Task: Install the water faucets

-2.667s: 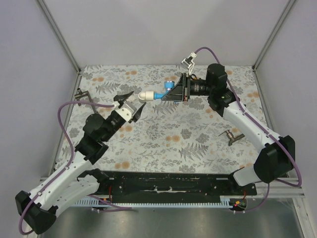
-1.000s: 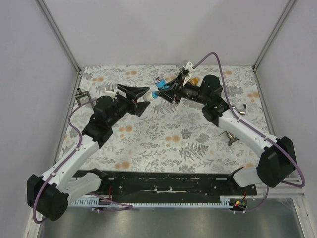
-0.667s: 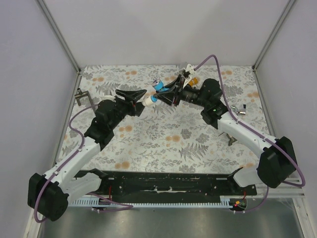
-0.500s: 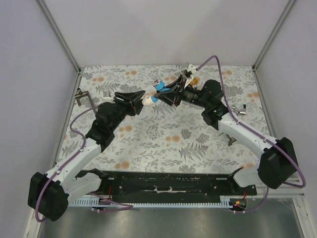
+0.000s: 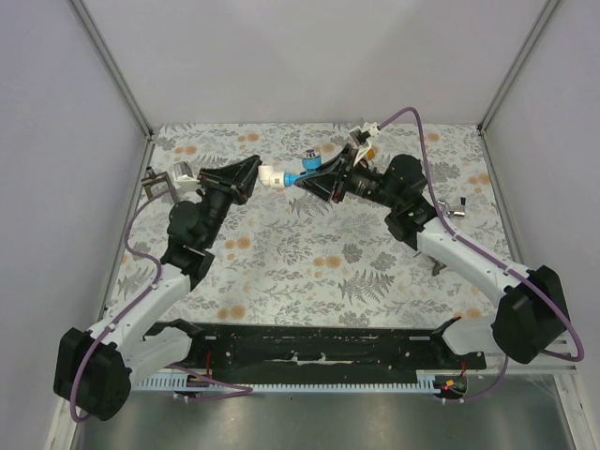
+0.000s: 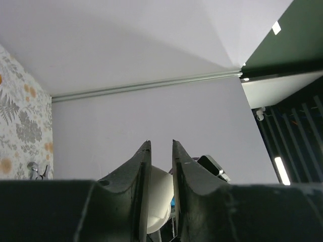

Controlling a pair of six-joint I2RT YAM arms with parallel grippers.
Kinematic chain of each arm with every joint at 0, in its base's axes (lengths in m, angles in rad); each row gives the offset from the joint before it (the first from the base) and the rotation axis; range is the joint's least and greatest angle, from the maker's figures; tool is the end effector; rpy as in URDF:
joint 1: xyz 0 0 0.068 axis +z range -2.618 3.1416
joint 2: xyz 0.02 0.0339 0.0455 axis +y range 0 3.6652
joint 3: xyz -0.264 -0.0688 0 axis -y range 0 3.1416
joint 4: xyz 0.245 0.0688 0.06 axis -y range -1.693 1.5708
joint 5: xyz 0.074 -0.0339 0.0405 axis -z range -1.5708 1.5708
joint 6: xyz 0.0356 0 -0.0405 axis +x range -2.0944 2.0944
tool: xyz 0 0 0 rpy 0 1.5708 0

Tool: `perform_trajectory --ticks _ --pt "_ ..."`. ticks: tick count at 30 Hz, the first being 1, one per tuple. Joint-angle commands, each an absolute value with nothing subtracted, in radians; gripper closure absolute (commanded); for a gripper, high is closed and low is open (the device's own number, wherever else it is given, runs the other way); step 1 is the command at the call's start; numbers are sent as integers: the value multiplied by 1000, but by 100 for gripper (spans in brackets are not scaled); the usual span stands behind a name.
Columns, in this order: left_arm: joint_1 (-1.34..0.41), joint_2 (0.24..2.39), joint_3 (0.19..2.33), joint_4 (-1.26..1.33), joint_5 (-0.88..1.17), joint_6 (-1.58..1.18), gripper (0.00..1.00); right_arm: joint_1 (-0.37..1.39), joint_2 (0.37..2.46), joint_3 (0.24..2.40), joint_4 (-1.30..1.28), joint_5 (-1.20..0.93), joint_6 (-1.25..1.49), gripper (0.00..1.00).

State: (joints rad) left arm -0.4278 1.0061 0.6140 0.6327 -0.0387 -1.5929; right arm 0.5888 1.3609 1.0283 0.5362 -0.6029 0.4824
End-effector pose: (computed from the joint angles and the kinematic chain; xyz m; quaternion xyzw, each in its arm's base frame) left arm 0.2139 -0.0960 0.3244 -0.3522 0.5069 -0.6600 0.4283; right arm 0.2527 0.1930 0.3693 -0.2619 0.5900 0.5391 0.5410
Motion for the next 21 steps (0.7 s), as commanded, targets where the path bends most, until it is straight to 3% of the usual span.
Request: perform_trajectory --ticks 1,6,15,21 --pt "-436 947 663 799 103 -1409 71 597 1362 1031 491 -597 525 100" --pt "-436 911 739 720 231 -1182 64 595 1416 1069 532 -652 603 100" --pt "-434 756 863 290 234 -677 41 531 1424 1137 548 -690 620 100" --pt "-433 747 965 -38 181 -362 20 515 1419 1206 552 -776 609 100"
